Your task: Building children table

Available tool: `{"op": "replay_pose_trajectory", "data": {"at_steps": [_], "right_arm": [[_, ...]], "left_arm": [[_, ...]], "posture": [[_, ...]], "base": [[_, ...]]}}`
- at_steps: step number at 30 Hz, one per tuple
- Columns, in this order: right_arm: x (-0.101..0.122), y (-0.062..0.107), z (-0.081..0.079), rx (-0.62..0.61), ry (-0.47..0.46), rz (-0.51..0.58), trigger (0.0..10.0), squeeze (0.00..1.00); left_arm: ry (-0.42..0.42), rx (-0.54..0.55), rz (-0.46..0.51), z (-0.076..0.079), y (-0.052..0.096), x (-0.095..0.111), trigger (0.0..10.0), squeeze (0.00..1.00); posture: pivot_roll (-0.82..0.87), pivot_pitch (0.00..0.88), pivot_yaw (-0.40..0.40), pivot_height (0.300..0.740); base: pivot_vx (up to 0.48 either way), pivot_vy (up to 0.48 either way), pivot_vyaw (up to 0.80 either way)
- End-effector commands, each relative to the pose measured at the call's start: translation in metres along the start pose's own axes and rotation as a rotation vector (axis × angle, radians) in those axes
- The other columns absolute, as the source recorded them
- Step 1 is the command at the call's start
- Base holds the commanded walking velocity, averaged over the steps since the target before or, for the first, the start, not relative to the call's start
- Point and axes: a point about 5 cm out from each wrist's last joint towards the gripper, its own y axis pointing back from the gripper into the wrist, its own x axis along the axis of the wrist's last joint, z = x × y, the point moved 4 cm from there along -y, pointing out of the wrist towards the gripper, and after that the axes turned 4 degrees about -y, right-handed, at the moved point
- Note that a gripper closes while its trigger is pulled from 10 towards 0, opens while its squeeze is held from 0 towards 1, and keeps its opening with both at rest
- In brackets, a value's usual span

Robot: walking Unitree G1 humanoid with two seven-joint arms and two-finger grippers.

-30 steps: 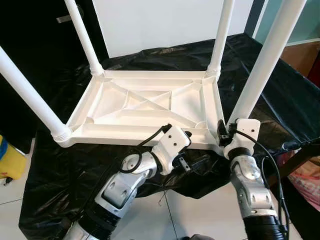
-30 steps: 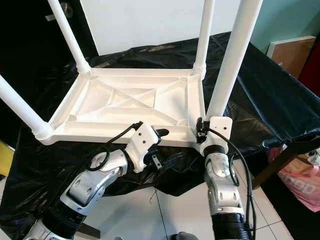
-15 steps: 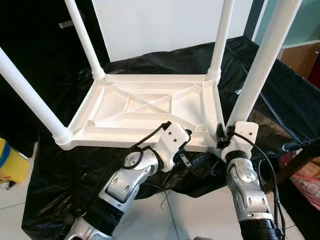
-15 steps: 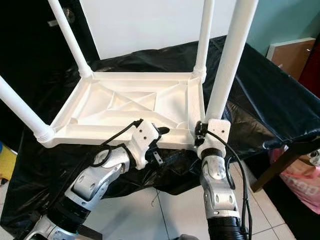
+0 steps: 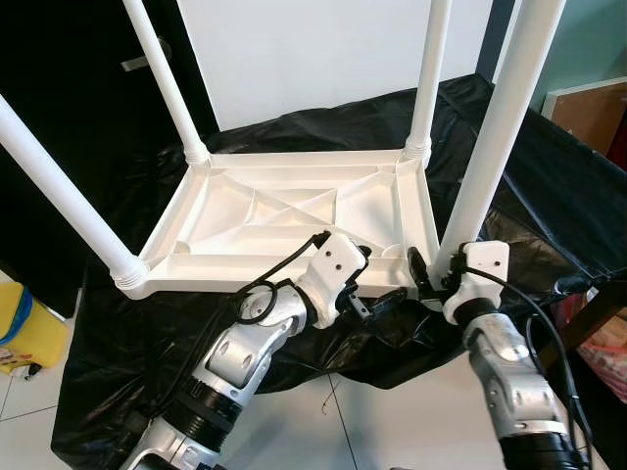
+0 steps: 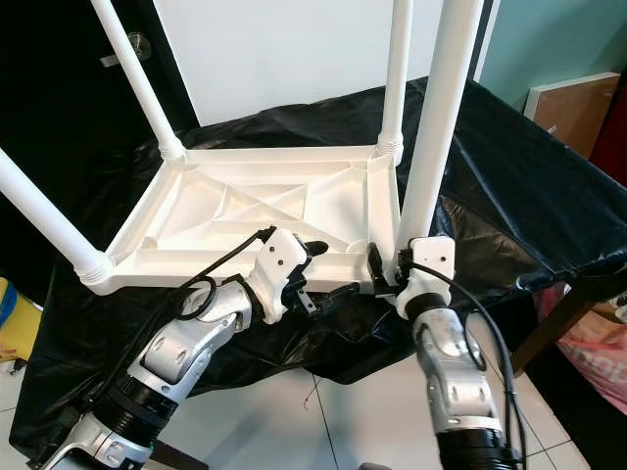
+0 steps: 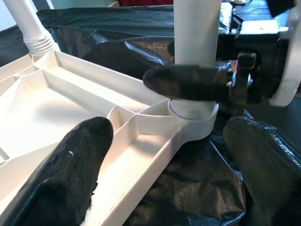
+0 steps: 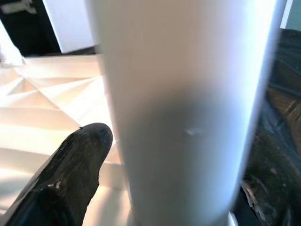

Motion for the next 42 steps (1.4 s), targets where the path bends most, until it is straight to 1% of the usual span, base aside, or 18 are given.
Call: {"op": "replay_pose_trajectory", "data": {"at_steps": [1,3,4,5,6,10,11,12,18,24,25,30,31,32,37,39,41,42], "right_arm": [[0.0,0.002,-0.007,0.14,0.009,-0.015,10.0,0.0],[0.0,0.002,-0.007,0.14,0.009,-0.015,10.0,0.0],[-0.001,0.002,-0.005,0.198,0.035,-0.031,10.0,0.0],[-0.001,0.002,-0.005,0.198,0.035,-0.031,10.0,0.0],[-0.001,0.0,-0.001,0.249,0.057,-0.046,10.0,0.0],[0.0,-0.004,0.004,0.315,0.092,-0.065,10.0,0.0],[0.0,-0.006,0.006,0.332,0.103,-0.074,3.1,0.0],[-0.003,-0.008,0.007,0.343,0.115,-0.091,0.0,0.0],[-0.01,-0.006,0.01,0.367,0.116,-0.123,0.0,0.0],[-0.015,-0.006,0.014,0.342,0.115,-0.137,0.0,0.0],[-0.016,-0.007,0.016,0.306,0.102,-0.141,10.0,0.0],[-0.019,-0.008,0.019,0.233,0.087,-0.141,10.0,0.0],[-0.02,-0.008,0.021,0.185,0.084,-0.134,10.0,0.0],[-0.021,-0.008,0.026,0.09,0.066,-0.12,10.0,0.0],[-0.019,-0.007,0.024,0.017,0.042,-0.097,10.0,0.0],[-0.019,-0.006,0.025,-0.06,0.026,-0.092,10.0,0.0],[-0.019,-0.006,0.025,-0.06,0.026,-0.092,10.0,0.0],[-0.021,-0.004,0.028,-0.165,0.006,-0.09,10.0,0.0]], "left_arm": [[0.028,-0.12,0.006,0.016,0.002,-0.001,10.0,0.0],[0.028,-0.12,0.006,0.016,0.002,-0.001,10.0,0.0],[0.033,-0.125,0.006,0.019,0.003,-0.002,10.0,0.0],[0.033,-0.125,0.006,0.019,0.003,-0.002,10.0,0.0],[0.04,-0.132,0.005,0.023,0.004,-0.002,10.0,0.0],[0.045,-0.14,0.001,0.027,0.006,-0.003,10.0,0.0],[0.047,-0.142,0.0,0.027,0.007,-0.003,10.0,0.0],[0.047,-0.136,0.0,0.026,0.007,-0.003,10.0,0.0],[0.05,-0.116,0.002,0.024,0.009,-0.002,10.0,0.0],[0.052,-0.11,0.0,0.025,0.01,-0.003,10.0,0.0],[0.055,-0.105,-0.001,0.024,0.011,-0.003,10.0,0.0],[0.057,-0.099,-0.003,0.024,0.012,-0.003,10.0,0.0],[0.057,-0.097,-0.006,0.024,0.013,-0.003,10.0,0.0],[0.049,-0.092,-0.012,0.023,0.014,-0.004,10.0,0.0],[0.05,-0.084,-0.008,0.02,0.014,-0.002,10.0,0.0],[0.048,-0.084,-0.009,0.019,0.014,-0.002,10.0,0.0],[0.048,-0.084,-0.009,0.019,0.014,-0.002,10.0,0.0],[0.041,-0.083,-0.01,0.019,0.014,-0.001,10.0,0.0]], "posture": [[-0.25,0.0,0.068,0.74],[-0.25,0.0,0.068,0.74],[-0.24,0.0,0.069,0.74],[-0.24,0.0,0.069,0.74],[-0.24,0.0,0.07,0.74],[-0.23,0.0,0.061,0.74],[-0.23,0.0,0.056,0.74],[-0.22,0.005,0.051,0.74],[-0.21,0.005,0.039,0.74],[-0.2,0.004,0.034,0.74],[-0.2,0.008,0.035,0.74],[-0.2,0.011,0.035,0.74],[-0.19,0.009,0.027,0.74],[-0.18,0.008,0.028,0.74],[-0.18,0.014,0.028,0.74],[-0.17,0.019,0.031,0.74],[-0.17,0.019,0.031,0.74],[-0.16,0.02,0.025,0.74]], "base": [[0.0,0.0,0.0],[0.0,0.0,0.0],[0.0,0.0,0.0],[0.0,0.0,0.0],[0.0,0.0,0.0],[0.0,0.0,0.0],[0.0,0.0,0.0],[0.0,0.0,0.0],[0.0,0.0,0.0],[0.0,0.0,0.0],[0.0,0.0,0.0],[0.0,0.0,0.0],[0.0,0.0,0.0],[0.0,0.0,0.0],[0.0,0.0,0.0],[0.0,0.0,0.0],[0.0,0.0,0.0],[0.0,0.0,0.0]]}}
